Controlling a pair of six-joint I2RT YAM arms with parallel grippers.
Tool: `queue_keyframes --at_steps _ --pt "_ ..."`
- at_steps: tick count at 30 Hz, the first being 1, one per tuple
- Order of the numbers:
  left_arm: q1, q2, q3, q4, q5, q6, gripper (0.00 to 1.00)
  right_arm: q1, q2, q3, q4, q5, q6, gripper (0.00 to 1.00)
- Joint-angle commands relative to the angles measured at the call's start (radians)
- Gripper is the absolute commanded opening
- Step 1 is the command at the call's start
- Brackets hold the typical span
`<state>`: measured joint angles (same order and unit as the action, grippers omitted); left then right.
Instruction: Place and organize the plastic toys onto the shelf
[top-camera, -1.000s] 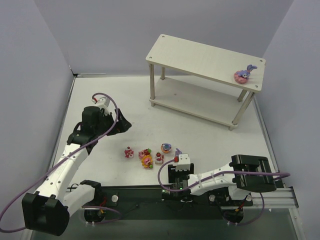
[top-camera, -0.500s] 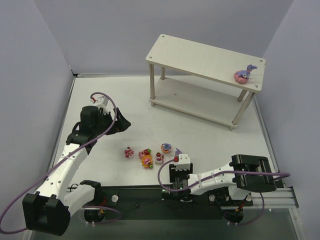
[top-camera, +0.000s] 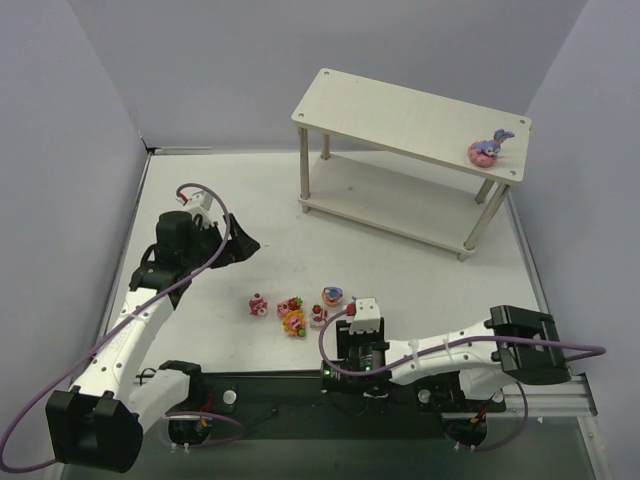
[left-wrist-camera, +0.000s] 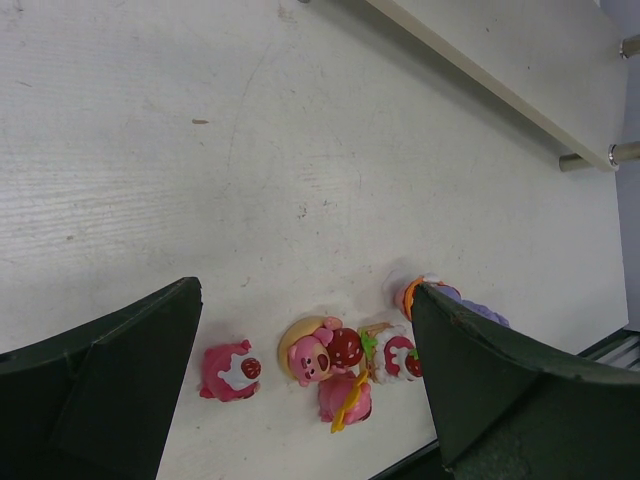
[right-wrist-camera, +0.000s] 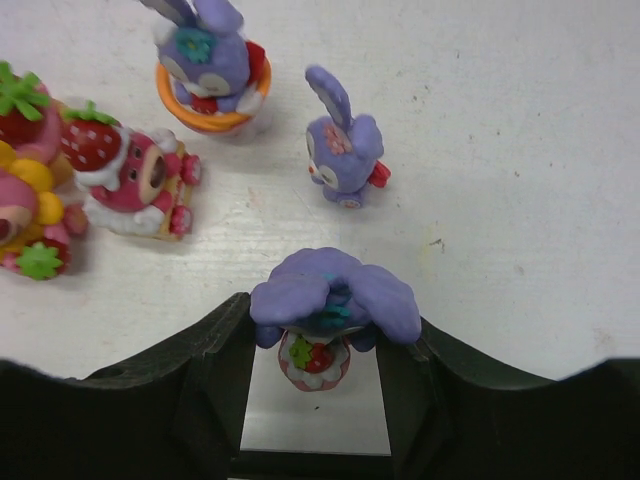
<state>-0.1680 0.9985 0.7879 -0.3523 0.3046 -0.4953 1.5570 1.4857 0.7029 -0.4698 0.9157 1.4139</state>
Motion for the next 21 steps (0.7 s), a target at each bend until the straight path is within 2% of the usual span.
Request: queue_keyframes --at_steps 1,4,10,15,21 --pt "0.018 -0.018 0.01 0.053 0.042 -0.014 0.96 -0.024 -0.14 0.095 -0.145 0.092 -0.113 0.0" --pt "0.027 -0.011 0.01 0.061 0.065 -0.023 0.96 -0.057 -0.241 0.147 -0.193 0.101 -0.183 0.0" --pt "0.064 -0.001 0.01 0.078 0.103 -0.035 0.96 -0.282 -0.369 0.314 -0.196 0.092 -0.551 0.0" --pt "0.067 -0.009 0.005 0.084 0.111 -0.023 0.96 -0.545 -0.322 0.614 -0.165 -0.009 -0.891 0.0" --pt "0.067 -0.02 0.002 0.078 0.103 -0.014 0.96 -0.722 -0.121 0.984 -0.159 -0.117 -1.101 0.0"
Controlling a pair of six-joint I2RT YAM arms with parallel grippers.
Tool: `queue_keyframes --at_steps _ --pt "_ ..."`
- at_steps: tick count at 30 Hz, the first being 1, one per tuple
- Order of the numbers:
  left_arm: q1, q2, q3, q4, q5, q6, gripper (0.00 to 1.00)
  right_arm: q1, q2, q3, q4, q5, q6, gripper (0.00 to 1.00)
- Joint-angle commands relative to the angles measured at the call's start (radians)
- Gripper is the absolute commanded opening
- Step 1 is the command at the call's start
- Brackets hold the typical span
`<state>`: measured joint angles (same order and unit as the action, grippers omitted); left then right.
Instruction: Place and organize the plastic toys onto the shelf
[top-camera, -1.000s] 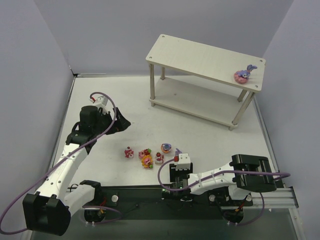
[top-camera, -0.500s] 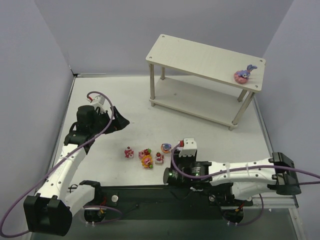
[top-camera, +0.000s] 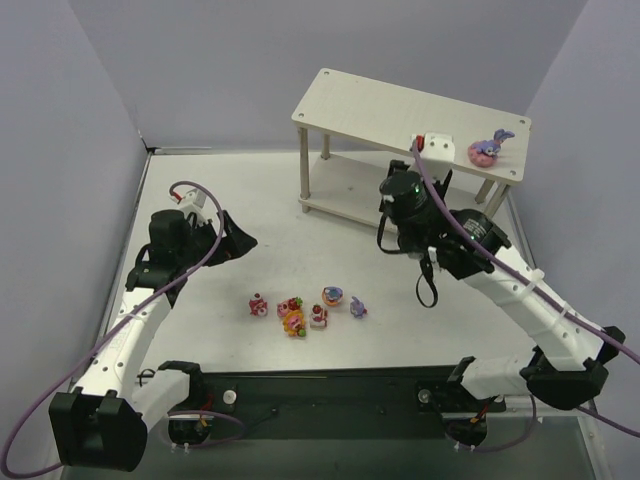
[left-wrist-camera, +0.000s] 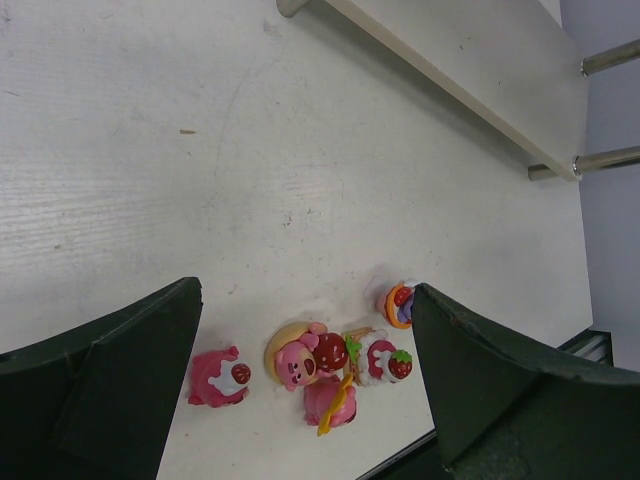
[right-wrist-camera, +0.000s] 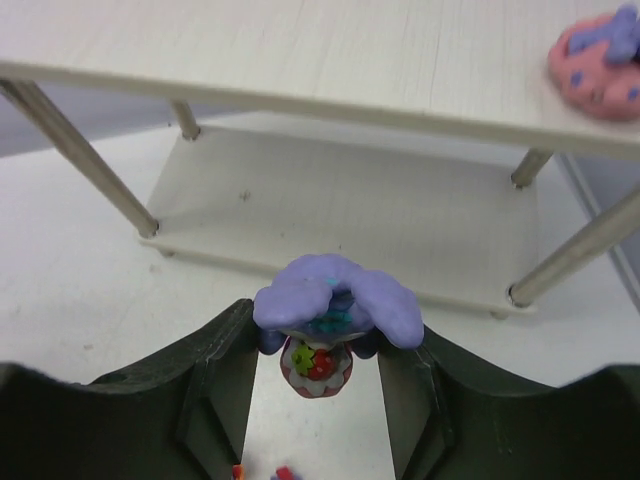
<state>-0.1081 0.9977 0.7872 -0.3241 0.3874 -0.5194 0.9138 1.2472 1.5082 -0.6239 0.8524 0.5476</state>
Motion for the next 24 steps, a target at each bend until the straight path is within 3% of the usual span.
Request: queue_keyframes --at_steps 1,9,14,24 --pt "0.007 -0.021 0.004 0.048 0.021 0.015 0.96 -0.096 0.141 0.217 -0.005 -0.064 -0.28 0.0" --pt "0.008 -0.044 0.03 0.014 0.005 0.055 0.95 -0.259 0.348 0.57 -0.007 -0.137 -0.434 0.0" --pt "0.007 -0.056 0.023 0.013 0.005 0.059 0.96 -0.366 0.402 0.606 -0.008 -0.203 -0.44 0.0" --pt "0.007 -0.06 0.015 0.019 0.022 0.053 0.96 -0.452 0.436 0.601 0.004 -0.283 -0.439 0.0"
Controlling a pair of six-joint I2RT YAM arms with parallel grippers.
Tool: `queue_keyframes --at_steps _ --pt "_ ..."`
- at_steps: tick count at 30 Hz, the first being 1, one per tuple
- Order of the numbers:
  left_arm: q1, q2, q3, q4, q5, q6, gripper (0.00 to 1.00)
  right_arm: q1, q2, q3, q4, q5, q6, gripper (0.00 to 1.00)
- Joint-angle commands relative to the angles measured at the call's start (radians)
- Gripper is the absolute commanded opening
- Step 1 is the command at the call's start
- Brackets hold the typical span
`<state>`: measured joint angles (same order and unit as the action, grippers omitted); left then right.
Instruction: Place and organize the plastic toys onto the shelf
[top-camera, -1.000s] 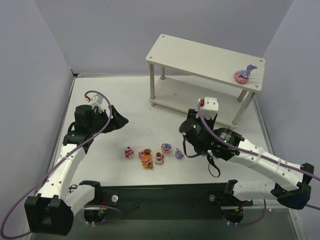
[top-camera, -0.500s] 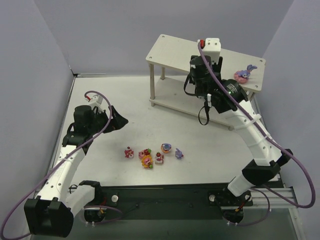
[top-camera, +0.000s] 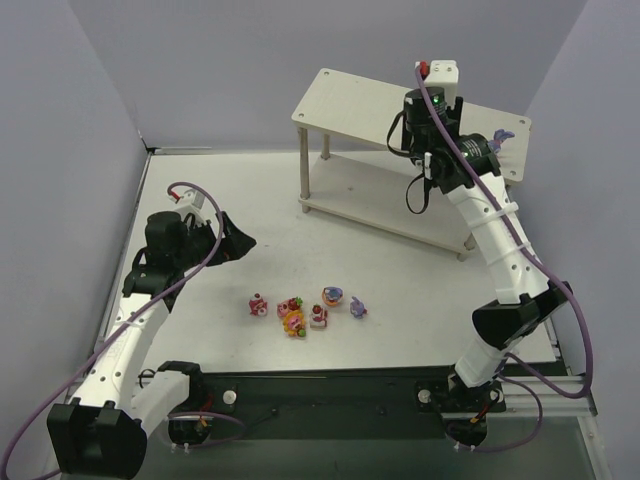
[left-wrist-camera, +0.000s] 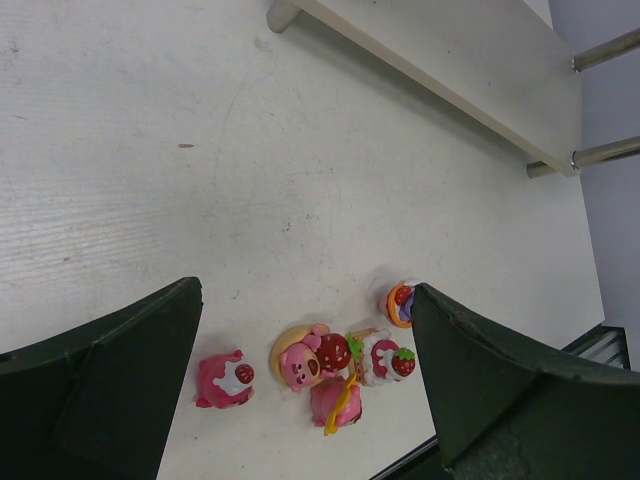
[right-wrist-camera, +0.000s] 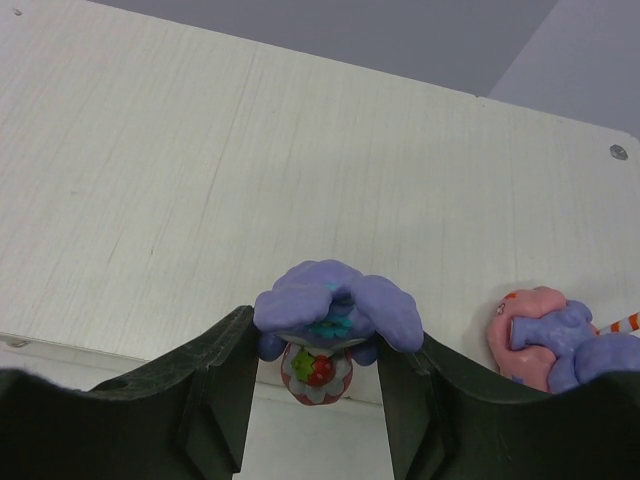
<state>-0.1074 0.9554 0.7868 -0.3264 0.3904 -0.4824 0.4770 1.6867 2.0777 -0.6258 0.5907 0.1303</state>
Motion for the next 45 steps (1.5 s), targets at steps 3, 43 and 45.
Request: queue_keyframes --at_steps 3,43,45 --pt "0.006 -0.014 0.019 0.02 0.019 0.016 0.96 -0.023 0.002 0.018 0.006 -0.037 -0.006 0.0" --pt "0.006 -0.024 0.022 0.003 -0.025 0.024 0.96 -0.04 -0.051 -0.033 0.026 -0.026 0.092 0.74" --pt "0.006 -0.027 0.023 0.0 -0.028 0.025 0.96 -0.018 -0.076 -0.054 0.035 -0.022 0.072 0.75"
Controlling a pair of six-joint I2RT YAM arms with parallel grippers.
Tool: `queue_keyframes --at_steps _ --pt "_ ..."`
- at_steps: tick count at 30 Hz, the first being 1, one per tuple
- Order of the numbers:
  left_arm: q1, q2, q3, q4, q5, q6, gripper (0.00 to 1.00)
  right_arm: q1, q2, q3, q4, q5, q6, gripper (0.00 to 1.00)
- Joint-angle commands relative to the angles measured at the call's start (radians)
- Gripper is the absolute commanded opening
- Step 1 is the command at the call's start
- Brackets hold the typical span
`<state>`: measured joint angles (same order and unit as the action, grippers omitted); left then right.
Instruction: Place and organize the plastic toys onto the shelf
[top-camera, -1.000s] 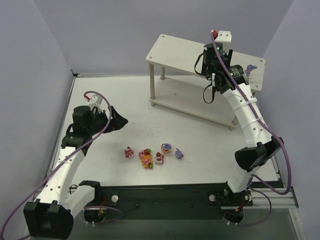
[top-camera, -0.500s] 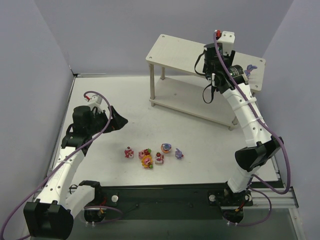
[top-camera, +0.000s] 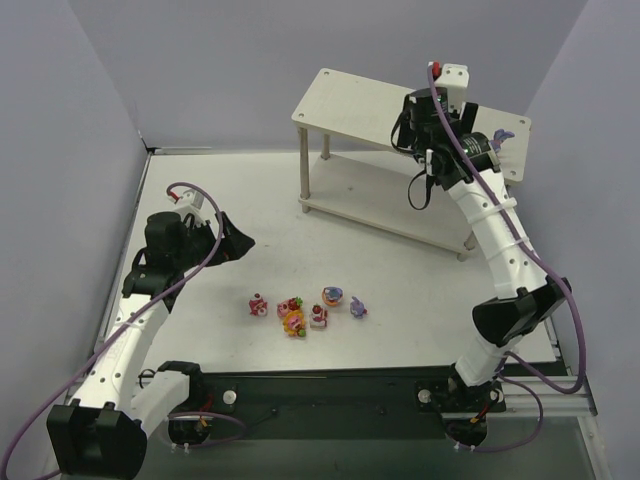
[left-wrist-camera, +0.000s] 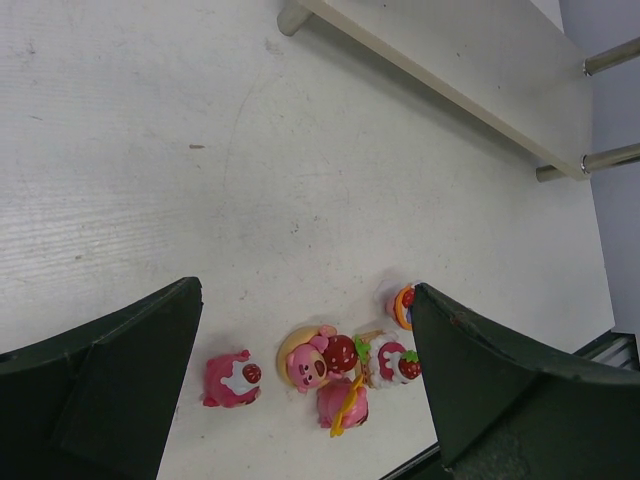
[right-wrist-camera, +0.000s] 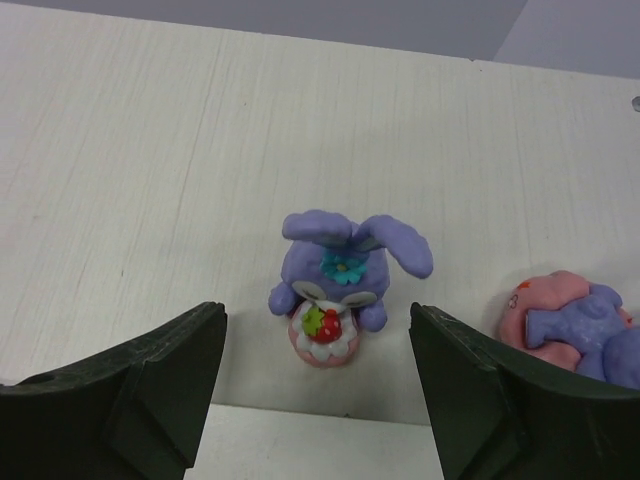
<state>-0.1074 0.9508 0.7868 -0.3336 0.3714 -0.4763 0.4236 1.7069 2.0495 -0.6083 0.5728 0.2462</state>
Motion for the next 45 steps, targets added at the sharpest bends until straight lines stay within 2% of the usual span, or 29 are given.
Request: queue_keyframes --at_steps 1,6,10,15,18,21,25,27,31,40,45 --pt "0.006 -0.024 0.023 0.005 -0.011 0.021 0.96 0.049 -0.122 -0.049 0.024 0.008 -0.048 0.76" --pt "0.008 -0.029 0.026 -0.001 -0.019 0.024 0.96 0.162 -0.258 -0.176 0.056 0.032 -0.065 0.77" --pt "0.008 -0.037 0.026 -0.005 -0.026 0.025 0.96 0.257 -0.407 -0.357 0.065 0.016 -0.032 0.77" --pt "0.009 -0.032 0.031 -0.008 -0.003 0.022 0.96 0.351 -0.622 -0.75 0.136 -0.184 0.057 0.75" --pt "0.011 -0.027 0.034 -0.015 0.011 0.022 0.96 0.401 -0.656 -0.952 0.153 -0.238 0.12 0.74" --pt "0.011 -0.037 0.031 -0.015 0.001 0.022 0.96 0.495 -0.629 -1.092 0.147 -0.206 0.224 0.72" --pt "0.011 -0.046 0.028 -0.016 -0.009 0.022 0.96 0.659 -0.58 -1.207 0.151 -0.046 0.436 0.73" --pt "0.011 -0.047 0.028 -0.018 -0.011 0.022 0.96 0.71 -0.547 -1.235 0.156 0.005 0.554 0.73" --pt "0.011 -0.049 0.026 -0.018 -0.015 0.024 0.96 0.793 -0.501 -1.281 0.169 0.075 0.65 0.72" --pt "0.011 -0.053 0.023 -0.018 -0.019 0.027 0.96 0.813 -0.428 -1.307 0.347 0.055 0.582 0.7" --pt "0.011 -0.05 0.025 -0.018 -0.017 0.027 0.96 0.819 -0.412 -1.243 0.377 0.107 0.51 0.7"
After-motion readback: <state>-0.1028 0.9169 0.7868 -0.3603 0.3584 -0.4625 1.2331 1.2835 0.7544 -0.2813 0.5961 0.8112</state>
